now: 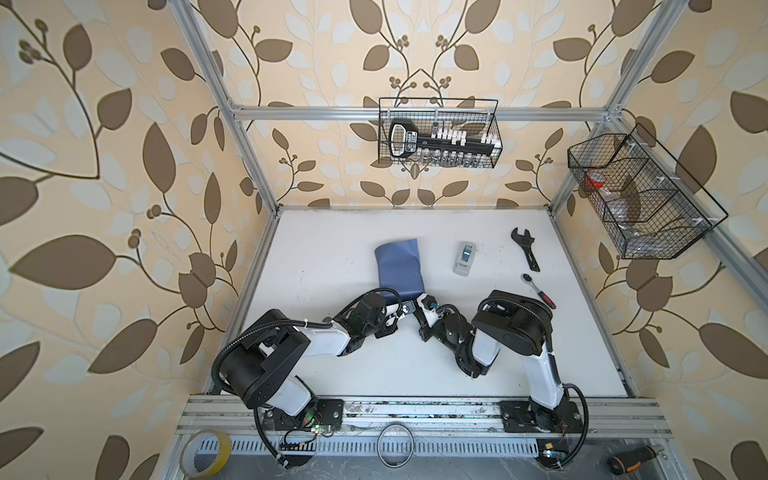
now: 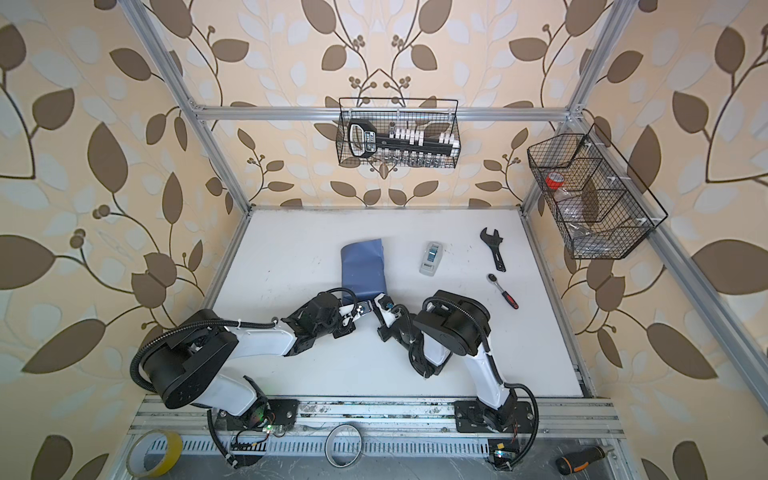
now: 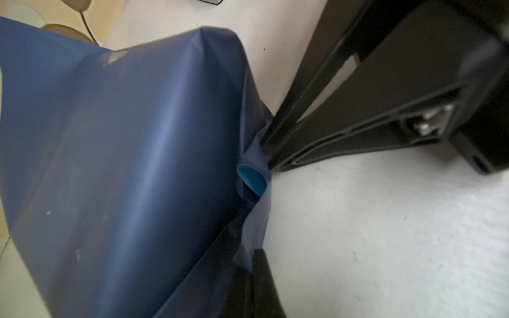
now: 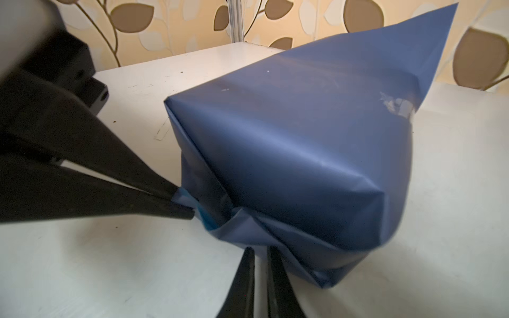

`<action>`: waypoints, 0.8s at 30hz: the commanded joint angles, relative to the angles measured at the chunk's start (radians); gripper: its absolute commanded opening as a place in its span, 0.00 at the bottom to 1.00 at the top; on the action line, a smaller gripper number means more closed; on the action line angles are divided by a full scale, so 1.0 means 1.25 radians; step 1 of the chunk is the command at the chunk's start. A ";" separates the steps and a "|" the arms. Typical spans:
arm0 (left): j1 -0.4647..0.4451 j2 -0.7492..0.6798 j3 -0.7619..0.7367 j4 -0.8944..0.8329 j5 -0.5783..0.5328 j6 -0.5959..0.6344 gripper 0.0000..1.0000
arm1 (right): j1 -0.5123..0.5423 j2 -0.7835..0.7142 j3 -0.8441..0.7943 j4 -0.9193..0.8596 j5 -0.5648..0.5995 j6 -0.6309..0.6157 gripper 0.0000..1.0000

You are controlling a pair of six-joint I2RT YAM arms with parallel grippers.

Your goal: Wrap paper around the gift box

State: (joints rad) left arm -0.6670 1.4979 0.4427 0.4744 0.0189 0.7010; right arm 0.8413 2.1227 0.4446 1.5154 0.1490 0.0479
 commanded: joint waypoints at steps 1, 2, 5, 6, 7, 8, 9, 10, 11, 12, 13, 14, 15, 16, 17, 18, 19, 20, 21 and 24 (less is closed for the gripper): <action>-0.002 -0.027 0.019 0.000 0.013 0.009 0.10 | -0.003 0.018 0.012 0.063 -0.007 0.004 0.13; -0.002 -0.029 0.018 0.003 0.011 0.008 0.15 | -0.004 0.017 0.011 0.063 -0.005 0.003 0.12; -0.002 -0.040 0.011 0.015 0.010 0.003 0.32 | -0.007 0.016 0.006 0.063 -0.001 0.004 0.12; -0.002 -0.062 0.007 0.018 0.012 0.001 0.37 | -0.007 0.016 0.006 0.063 -0.001 0.003 0.12; -0.002 -0.077 0.004 0.023 0.017 -0.002 0.40 | -0.007 0.015 0.005 0.063 0.000 0.003 0.12; -0.003 -0.089 0.001 0.026 0.020 -0.004 0.43 | -0.008 0.015 0.004 0.064 0.002 0.003 0.12; -0.002 -0.104 -0.003 0.026 0.028 -0.003 0.46 | -0.008 0.015 0.004 0.064 0.003 0.003 0.12; -0.003 -0.120 -0.007 0.025 0.031 0.000 0.50 | -0.009 0.014 0.004 0.064 0.002 0.003 0.12; -0.002 -0.132 -0.012 0.026 0.028 0.004 0.52 | -0.012 0.014 0.003 0.065 0.001 0.004 0.12; -0.003 -0.147 -0.019 0.032 0.023 0.009 0.56 | -0.013 0.014 0.002 0.067 -0.002 0.005 0.12; -0.002 -0.161 -0.030 0.048 0.016 0.017 0.58 | -0.016 0.013 0.001 0.069 -0.004 0.008 0.11; -0.001 -0.170 -0.041 0.063 0.012 0.028 0.60 | -0.019 0.014 0.000 0.070 -0.006 0.010 0.11; -0.003 -0.179 -0.052 0.084 0.008 0.037 0.63 | -0.020 0.014 0.000 0.072 -0.007 0.013 0.11; -0.002 -0.182 -0.060 0.106 -0.003 0.048 0.67 | -0.021 0.014 0.000 0.074 -0.010 0.014 0.11; -0.001 -0.180 -0.065 0.120 -0.009 0.063 0.72 | -0.021 0.014 -0.001 0.074 -0.010 0.014 0.11; -0.001 -0.174 -0.067 0.133 -0.014 0.078 0.77 | -0.021 0.015 -0.001 0.074 -0.011 0.014 0.11; -0.001 -0.165 -0.065 0.135 -0.017 0.096 0.80 | -0.021 0.015 0.000 0.073 -0.012 0.015 0.11; 0.000 -0.158 -0.062 0.136 -0.020 0.111 0.81 | -0.021 0.016 0.001 0.074 -0.015 0.015 0.10; 0.003 -0.151 -0.064 0.144 -0.025 0.127 0.82 | -0.021 0.017 0.002 0.074 -0.016 0.015 0.10; 0.020 -0.154 -0.091 0.201 0.005 0.162 0.84 | -0.023 0.022 0.004 0.074 -0.016 0.018 0.10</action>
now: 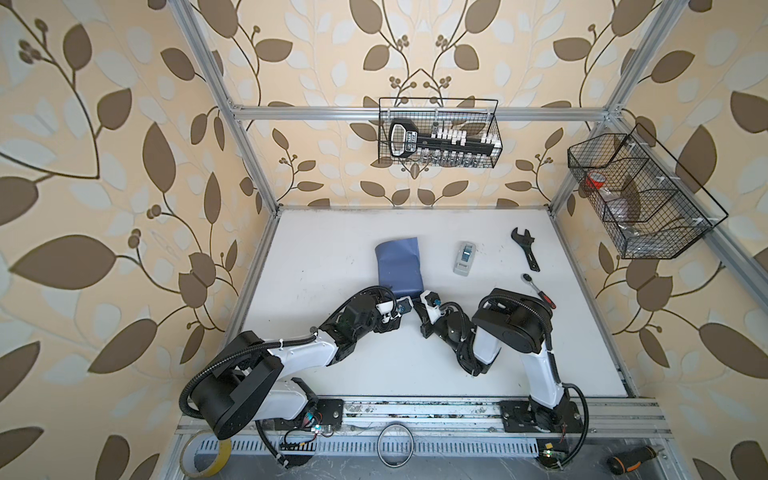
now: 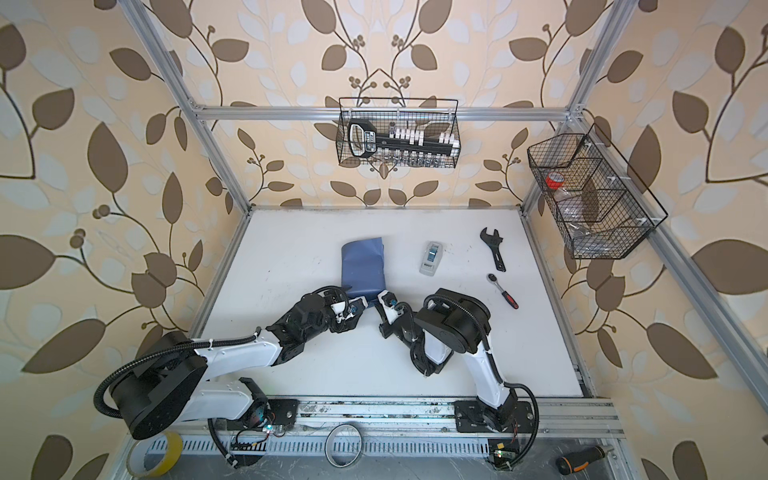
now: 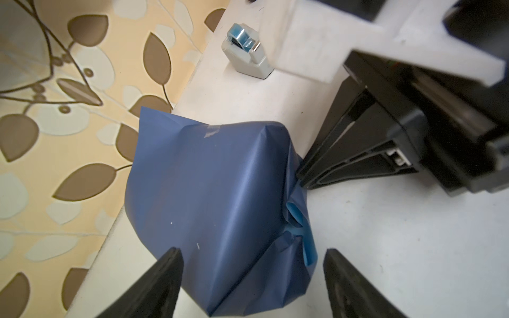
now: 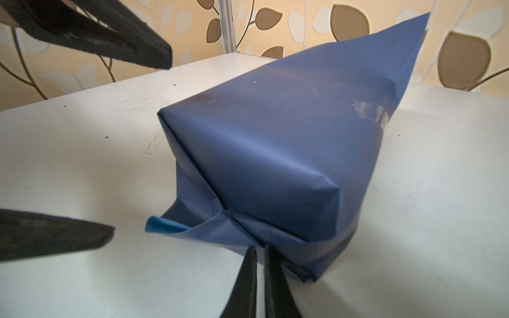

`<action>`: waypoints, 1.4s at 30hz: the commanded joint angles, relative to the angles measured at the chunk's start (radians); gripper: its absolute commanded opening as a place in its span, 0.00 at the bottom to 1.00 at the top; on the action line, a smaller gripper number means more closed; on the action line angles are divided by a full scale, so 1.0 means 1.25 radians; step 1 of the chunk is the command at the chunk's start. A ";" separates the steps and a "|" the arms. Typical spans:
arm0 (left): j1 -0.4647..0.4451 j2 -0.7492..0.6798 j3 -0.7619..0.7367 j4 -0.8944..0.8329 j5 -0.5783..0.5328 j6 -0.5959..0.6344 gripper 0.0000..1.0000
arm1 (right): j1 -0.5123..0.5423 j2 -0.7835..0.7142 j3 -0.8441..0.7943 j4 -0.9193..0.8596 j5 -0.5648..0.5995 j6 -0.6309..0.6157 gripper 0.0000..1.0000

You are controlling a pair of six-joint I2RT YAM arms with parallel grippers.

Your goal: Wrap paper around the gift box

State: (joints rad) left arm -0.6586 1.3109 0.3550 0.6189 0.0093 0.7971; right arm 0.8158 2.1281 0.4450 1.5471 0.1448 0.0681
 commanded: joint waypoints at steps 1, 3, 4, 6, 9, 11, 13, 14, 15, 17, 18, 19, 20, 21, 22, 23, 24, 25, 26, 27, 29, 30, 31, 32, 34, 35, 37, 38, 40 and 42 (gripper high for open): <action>0.018 -0.015 -0.024 0.076 0.032 0.094 0.84 | -0.003 0.019 0.004 0.048 -0.013 0.003 0.10; 0.026 -0.031 -0.017 0.014 0.076 0.110 0.84 | -0.002 0.019 0.004 0.048 -0.012 0.004 0.10; 0.025 -0.033 -0.015 0.002 0.091 0.110 0.84 | -0.002 0.019 0.002 0.048 -0.012 0.003 0.10; 0.026 -0.038 -0.024 -0.002 0.112 0.128 0.84 | -0.002 0.020 0.002 0.048 -0.010 0.001 0.10; 0.026 -0.056 -0.019 -0.049 0.147 0.136 0.84 | -0.002 0.021 -0.001 0.048 -0.008 0.000 0.10; 0.026 -0.046 -0.002 -0.089 0.163 0.139 0.81 | -0.003 0.018 -0.003 0.048 -0.004 -0.002 0.10; 0.025 -0.015 0.005 -0.095 0.151 0.152 0.76 | -0.002 0.018 -0.004 0.048 -0.004 0.000 0.10; 0.026 -0.005 0.008 -0.095 0.149 0.155 0.73 | -0.002 0.018 -0.004 0.048 -0.004 0.001 0.10; 0.025 0.006 0.014 -0.097 0.147 0.154 0.71 | -0.002 0.018 -0.004 0.048 -0.004 0.001 0.10; 0.026 0.020 0.024 -0.100 0.138 0.154 0.68 | -0.001 0.019 -0.004 0.048 -0.004 0.001 0.10; 0.026 0.031 0.028 -0.096 0.127 0.154 0.67 | -0.001 0.019 -0.004 0.048 -0.004 0.000 0.10; 0.025 0.041 0.032 -0.093 0.122 0.153 0.65 | -0.001 0.019 -0.003 0.048 -0.004 0.000 0.10; 0.026 0.051 0.037 -0.087 0.115 0.152 0.62 | -0.001 0.020 -0.003 0.047 -0.004 0.001 0.10; 0.025 0.064 0.042 -0.081 0.109 0.152 0.60 | -0.001 0.021 -0.003 0.048 -0.005 0.001 0.10; 0.025 0.076 0.049 -0.082 0.107 0.155 0.58 | -0.001 0.021 -0.002 0.048 -0.004 0.002 0.10; 0.025 0.089 0.054 -0.074 0.102 0.154 0.55 | -0.001 0.021 -0.003 0.048 -0.004 0.002 0.10; 0.026 0.098 0.058 -0.070 0.102 0.155 0.53 | -0.001 0.020 -0.003 0.048 -0.004 0.001 0.09; 0.025 0.119 0.063 -0.072 0.104 0.158 0.51 | -0.001 0.021 -0.003 0.049 -0.002 0.002 0.09; 0.025 0.135 0.067 -0.068 0.104 0.155 0.47 | -0.001 0.021 -0.004 0.048 -0.002 0.002 0.09; 0.026 0.143 0.071 -0.068 0.105 0.155 0.46 | -0.001 0.019 -0.005 0.049 -0.002 0.002 0.09; 0.025 0.152 0.080 -0.064 0.105 0.147 0.41 | -0.001 0.019 -0.006 0.049 0.000 0.002 0.09; 0.025 0.159 0.087 -0.060 0.101 0.143 0.39 | -0.001 0.018 -0.007 0.048 0.001 0.002 0.09; 0.025 0.171 0.096 -0.061 0.098 0.145 0.37 | -0.002 0.018 -0.009 0.049 0.002 0.002 0.09; 0.025 0.179 0.105 -0.066 0.097 0.151 0.34 | -0.001 0.017 -0.010 0.049 0.003 0.003 0.09; 0.025 0.196 0.119 -0.073 0.086 0.149 0.27 | -0.001 0.013 -0.013 0.049 0.004 0.002 0.09; 0.026 0.198 0.121 -0.069 0.086 0.146 0.25 | -0.001 0.011 -0.015 0.049 0.005 0.003 0.09; 0.025 0.200 0.122 -0.065 0.097 0.141 0.22 | -0.001 0.006 -0.020 0.049 0.009 0.002 0.10; 0.026 0.201 0.123 -0.068 0.102 0.137 0.19 | -0.001 0.005 -0.023 0.049 0.011 0.002 0.10; 0.026 0.199 0.134 -0.083 0.106 0.128 0.15 | -0.001 0.000 -0.032 0.048 0.015 0.003 0.10; 0.025 0.198 0.140 -0.091 0.111 0.124 0.12 | -0.001 -0.009 -0.045 0.049 0.023 0.006 0.11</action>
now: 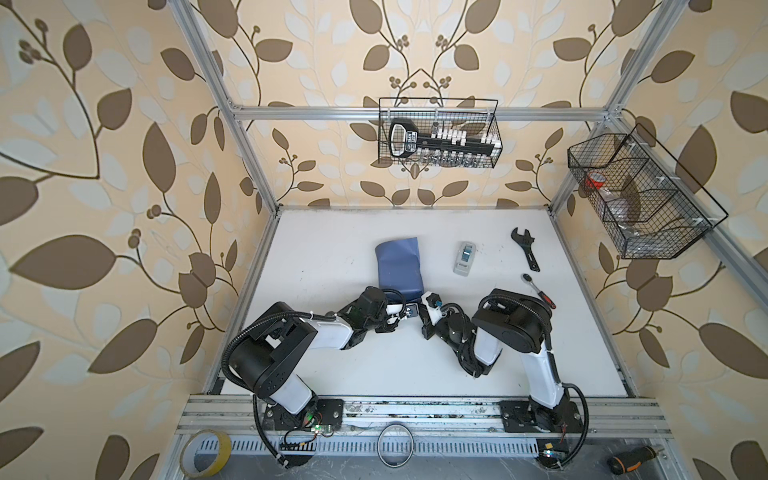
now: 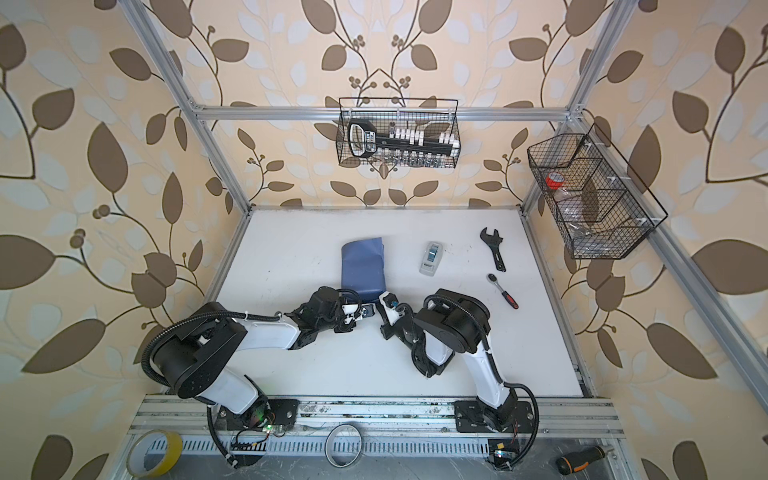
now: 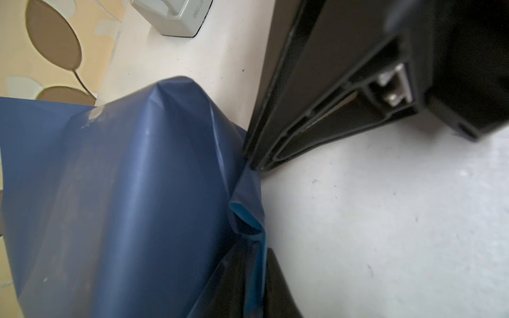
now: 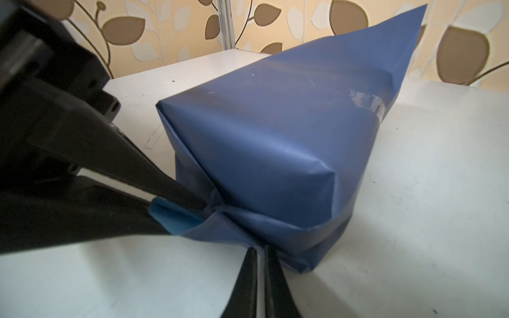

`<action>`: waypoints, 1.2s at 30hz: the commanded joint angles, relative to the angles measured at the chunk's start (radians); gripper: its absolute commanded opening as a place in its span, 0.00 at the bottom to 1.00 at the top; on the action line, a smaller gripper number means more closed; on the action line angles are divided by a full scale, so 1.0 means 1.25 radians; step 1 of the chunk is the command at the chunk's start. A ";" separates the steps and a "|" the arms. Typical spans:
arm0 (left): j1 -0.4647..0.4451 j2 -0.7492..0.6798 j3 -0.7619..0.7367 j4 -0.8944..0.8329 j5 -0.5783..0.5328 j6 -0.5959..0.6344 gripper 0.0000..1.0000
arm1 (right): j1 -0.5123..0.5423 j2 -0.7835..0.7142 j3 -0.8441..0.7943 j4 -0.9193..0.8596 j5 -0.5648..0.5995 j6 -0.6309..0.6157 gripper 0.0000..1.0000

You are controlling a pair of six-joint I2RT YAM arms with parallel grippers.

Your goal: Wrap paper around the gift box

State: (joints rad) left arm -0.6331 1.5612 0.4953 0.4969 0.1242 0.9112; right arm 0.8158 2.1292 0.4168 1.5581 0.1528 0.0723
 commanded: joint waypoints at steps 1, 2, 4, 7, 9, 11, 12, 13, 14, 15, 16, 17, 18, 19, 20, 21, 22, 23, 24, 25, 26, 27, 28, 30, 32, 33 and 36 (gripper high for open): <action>0.002 -0.002 0.031 0.004 0.020 0.026 0.10 | -0.001 -0.017 -0.031 0.041 0.021 0.005 0.11; 0.002 -0.004 0.034 0.000 0.022 0.023 0.08 | -0.001 -0.025 -0.041 0.040 0.023 0.009 0.12; -0.006 -0.009 0.038 -0.007 0.033 0.021 0.06 | -0.001 -0.040 -0.062 0.041 0.029 0.027 0.13; -0.022 -0.015 0.040 -0.018 0.040 0.025 0.04 | 0.001 -0.061 -0.099 0.040 0.036 0.059 0.14; -0.038 -0.021 0.042 -0.026 0.041 0.025 0.04 | 0.008 -0.070 -0.124 0.040 0.053 0.073 0.15; -0.058 -0.027 0.041 -0.032 0.041 0.025 0.03 | 0.021 -0.070 -0.145 0.041 0.074 0.081 0.16; -0.069 -0.030 0.041 -0.033 0.041 0.022 0.03 | 0.028 -0.070 -0.154 0.040 0.085 0.086 0.17; -0.079 -0.031 0.040 -0.033 0.040 0.020 0.04 | 0.034 -0.070 -0.163 0.042 0.092 0.091 0.17; -0.088 -0.034 0.041 -0.036 0.039 0.016 0.03 | 0.041 -0.072 -0.169 0.041 0.100 0.096 0.17; -0.101 -0.036 0.043 -0.044 0.039 0.014 0.03 | 0.047 -0.074 -0.177 0.041 0.107 0.097 0.17; -0.113 -0.037 0.046 -0.049 0.038 0.009 0.03 | 0.055 -0.076 -0.184 0.042 0.115 0.097 0.17; -0.125 -0.038 0.048 -0.049 0.035 0.003 0.03 | 0.059 -0.080 -0.191 0.041 0.121 0.098 0.17; -0.135 -0.037 0.049 -0.049 0.030 -0.005 0.03 | 0.063 -0.085 -0.200 0.041 0.125 0.102 0.17; -0.143 -0.037 0.053 -0.048 0.026 -0.019 0.03 | 0.066 -0.090 -0.207 0.041 0.127 0.106 0.17; -0.148 -0.034 0.059 -0.049 0.023 -0.032 0.03 | 0.068 -0.094 -0.214 0.042 0.127 0.108 0.17; -0.155 -0.032 0.068 -0.055 0.020 -0.044 0.03 | 0.072 -0.097 -0.218 0.042 0.130 0.109 0.17; -0.160 -0.031 0.073 -0.055 0.022 -0.057 0.03 | 0.077 -0.098 -0.220 0.041 0.131 0.109 0.16; -0.163 -0.030 0.075 -0.053 0.024 -0.065 0.03 | 0.079 -0.099 -0.222 0.042 0.134 0.108 0.16; -0.165 -0.029 0.075 -0.048 0.027 -0.075 0.03 | 0.081 -0.097 -0.220 0.041 0.138 0.107 0.16; -0.165 -0.029 0.074 -0.039 0.030 -0.085 0.03 | 0.081 -0.100 -0.218 0.041 0.138 0.106 0.16; -0.165 -0.028 0.076 -0.037 0.032 -0.090 0.03 | 0.081 -0.102 -0.217 0.041 0.139 0.104 0.16; -0.165 -0.027 0.079 -0.047 0.037 -0.090 0.03 | 0.082 -0.106 -0.216 0.041 0.142 0.101 0.16; -0.166 -0.025 0.085 -0.057 0.040 -0.092 0.04 | 0.081 -0.110 -0.214 0.041 0.145 0.097 0.16; -0.168 -0.019 0.092 -0.071 0.042 -0.094 0.04 | 0.082 -0.117 -0.210 0.041 0.150 0.089 0.16; -0.167 -0.012 0.093 -0.076 0.045 -0.093 0.07 | 0.082 -0.119 -0.201 0.041 0.152 0.084 0.15; -0.168 -0.009 0.092 -0.077 0.045 -0.094 0.09 | 0.082 -0.116 -0.197 0.041 0.151 0.082 0.15; -0.167 -0.004 0.092 -0.078 0.047 -0.091 0.17 | 0.082 -0.111 -0.182 0.042 0.149 0.068 0.15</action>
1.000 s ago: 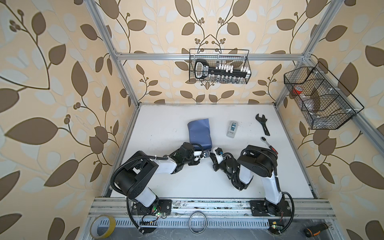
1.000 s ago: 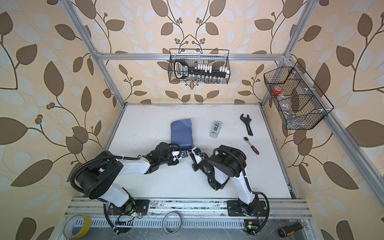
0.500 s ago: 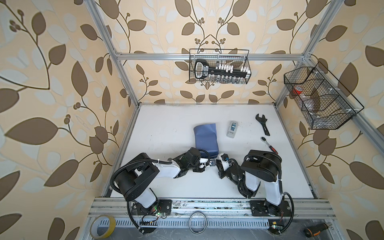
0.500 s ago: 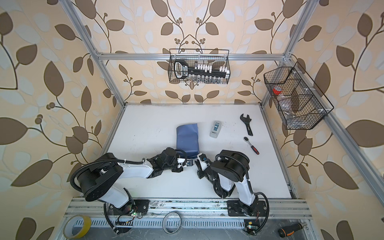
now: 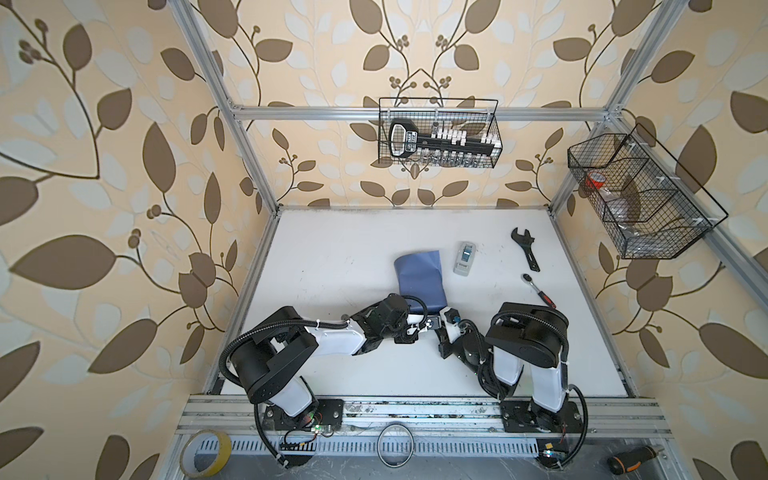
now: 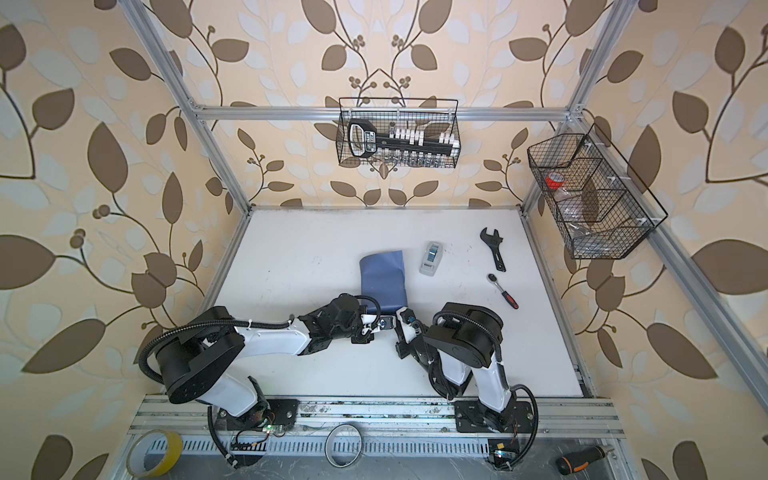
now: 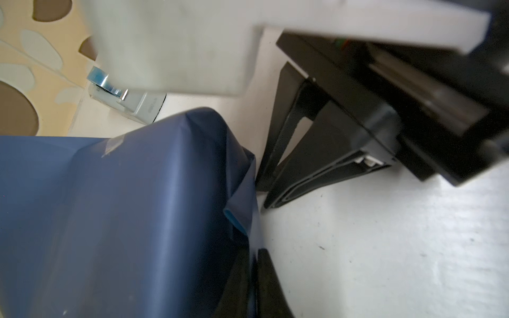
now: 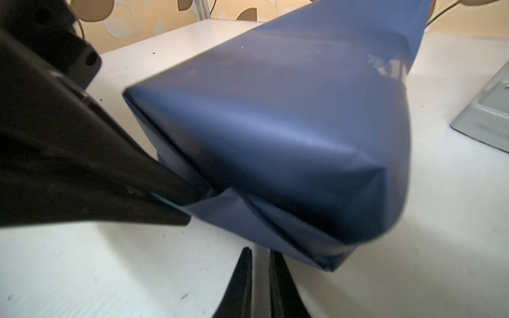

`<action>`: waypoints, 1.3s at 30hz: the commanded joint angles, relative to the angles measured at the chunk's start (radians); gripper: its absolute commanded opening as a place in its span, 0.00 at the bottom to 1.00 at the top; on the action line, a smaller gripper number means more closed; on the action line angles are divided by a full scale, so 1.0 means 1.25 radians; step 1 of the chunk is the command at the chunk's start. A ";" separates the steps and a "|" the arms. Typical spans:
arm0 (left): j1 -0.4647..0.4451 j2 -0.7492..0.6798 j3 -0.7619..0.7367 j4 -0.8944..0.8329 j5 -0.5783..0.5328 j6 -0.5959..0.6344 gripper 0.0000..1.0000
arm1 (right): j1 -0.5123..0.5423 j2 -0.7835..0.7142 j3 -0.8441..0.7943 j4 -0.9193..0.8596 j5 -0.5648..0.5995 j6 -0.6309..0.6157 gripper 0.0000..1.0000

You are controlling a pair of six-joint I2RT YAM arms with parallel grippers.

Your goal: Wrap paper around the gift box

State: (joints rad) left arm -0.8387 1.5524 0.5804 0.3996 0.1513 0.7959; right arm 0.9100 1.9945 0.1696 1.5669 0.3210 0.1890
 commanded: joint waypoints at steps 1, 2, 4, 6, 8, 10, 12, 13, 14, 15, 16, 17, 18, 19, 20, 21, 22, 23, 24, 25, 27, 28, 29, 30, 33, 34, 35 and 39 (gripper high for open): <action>-0.003 0.004 0.024 -0.003 0.027 0.001 0.19 | 0.005 -0.005 0.018 0.034 0.016 -0.028 0.14; -0.003 0.004 0.024 -0.003 0.028 0.003 0.22 | 0.005 -0.005 0.020 0.035 0.018 -0.030 0.14; -0.003 0.003 0.025 -0.007 0.030 0.003 0.27 | 0.002 -0.006 0.023 0.034 0.012 -0.033 0.14; -0.004 -0.007 0.024 -0.009 0.034 0.001 0.33 | 0.000 -0.005 0.025 0.034 0.013 -0.034 0.14; -0.004 -0.027 0.015 -0.006 0.035 0.002 0.41 | -0.002 -0.001 0.027 0.035 0.009 -0.033 0.14; -0.003 -0.054 0.002 -0.001 0.029 0.013 0.48 | -0.004 0.001 0.029 0.034 0.009 -0.035 0.14; -0.003 -0.081 -0.016 0.002 0.018 0.035 0.57 | -0.007 0.003 0.031 0.034 0.007 -0.035 0.13; -0.003 -0.108 -0.028 0.005 0.011 0.050 0.61 | -0.009 0.003 0.032 0.035 0.007 -0.035 0.13; -0.003 -0.123 -0.038 0.008 0.000 0.064 0.64 | -0.010 0.004 0.032 0.034 0.004 -0.035 0.13; -0.002 -0.138 -0.051 0.018 -0.013 0.078 0.67 | -0.011 0.003 0.033 0.034 0.003 -0.035 0.13; 0.000 -0.150 -0.066 0.031 -0.026 0.093 0.70 | -0.012 0.004 0.033 0.034 0.003 -0.036 0.13; 0.002 -0.158 -0.078 0.043 -0.034 0.107 0.73 | -0.014 0.004 0.034 0.034 0.003 -0.035 0.13; 0.005 -0.165 -0.091 0.058 -0.044 0.123 0.77 | -0.013 0.003 0.033 0.034 0.003 -0.035 0.13; 0.009 -0.166 -0.102 0.074 -0.055 0.134 0.81 | -0.014 0.004 0.033 0.035 0.003 -0.035 0.13; 0.016 -0.166 -0.108 0.083 -0.060 0.142 0.84 | -0.014 0.005 0.032 0.034 0.002 -0.034 0.13; 0.024 -0.165 -0.112 0.086 -0.058 0.152 0.90 | -0.014 0.005 0.034 0.034 0.001 -0.033 0.13; 0.028 -0.161 -0.115 0.089 -0.062 0.159 0.96 | -0.014 0.005 0.034 0.034 0.001 -0.034 0.13; 0.032 -0.158 -0.117 0.096 -0.061 0.164 0.98 | -0.014 0.006 0.034 0.034 0.000 -0.034 0.13; 0.038 -0.154 -0.122 0.108 -0.055 0.169 0.99 | -0.014 0.006 0.033 0.034 0.000 -0.034 0.13; 0.042 -0.150 -0.126 0.116 -0.049 0.175 0.99 | -0.014 0.005 0.033 0.034 0.000 -0.035 0.13; 0.047 -0.141 -0.131 0.132 -0.050 0.179 0.99 | -0.015 0.003 0.032 0.034 -0.001 -0.036 0.13; 0.050 -0.132 -0.133 0.144 -0.051 0.183 0.99 | -0.014 0.004 0.032 0.034 -0.001 -0.036 0.13; 0.051 -0.123 -0.134 0.153 -0.050 0.188 0.99 | -0.015 0.004 0.034 0.034 -0.002 -0.036 0.12; 0.051 -0.112 -0.131 0.157 -0.053 0.199 0.99 | -0.014 0.004 0.033 0.034 -0.002 -0.035 0.12; 0.052 -0.068 -0.123 0.173 -0.050 0.215 0.99 | -0.014 0.004 0.035 0.034 -0.004 -0.034 0.12; 0.052 -0.056 -0.122 0.180 -0.049 0.217 0.99 | -0.014 0.003 0.035 0.035 -0.004 -0.036 0.12; 0.052 -0.048 -0.123 0.191 -0.046 0.218 0.99 | -0.014 0.002 0.034 0.035 -0.003 -0.036 0.12; 0.053 -0.006 -0.116 0.221 -0.056 0.235 0.99 | -0.014 0.004 0.033 0.035 -0.005 -0.035 0.12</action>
State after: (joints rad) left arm -0.7776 1.5112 0.4236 0.6373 0.0845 0.9886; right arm 0.8955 1.9945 0.2005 1.5669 0.3214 0.1631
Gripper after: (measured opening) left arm 0.989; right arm 0.119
